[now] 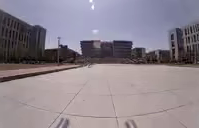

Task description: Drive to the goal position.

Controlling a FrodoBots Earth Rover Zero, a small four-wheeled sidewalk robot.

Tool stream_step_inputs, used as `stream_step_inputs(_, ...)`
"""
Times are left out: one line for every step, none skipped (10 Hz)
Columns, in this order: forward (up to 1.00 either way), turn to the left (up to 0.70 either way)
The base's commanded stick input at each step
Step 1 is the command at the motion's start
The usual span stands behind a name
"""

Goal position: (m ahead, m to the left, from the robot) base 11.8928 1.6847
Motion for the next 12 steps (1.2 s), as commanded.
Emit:
stream_step_inputs(1.00,0.00)
stream_step_inputs(1.00,0.00)
stream_step_inputs(1.00,0.00)
stream_step_inputs(1.00,0.00)
stream_step_inputs(1.00,0.00)
stream_step_inputs(1.00,0.00)
stream_step_inputs(1.00,0.00)
stream_step_inputs(1.00,0.00)
stream_step_inputs(1.00,0.00)
stream_step_inputs(1.00,0.00)
stream_step_inputs(1.00,0.00)
stream_step_inputs(1.00,0.00)
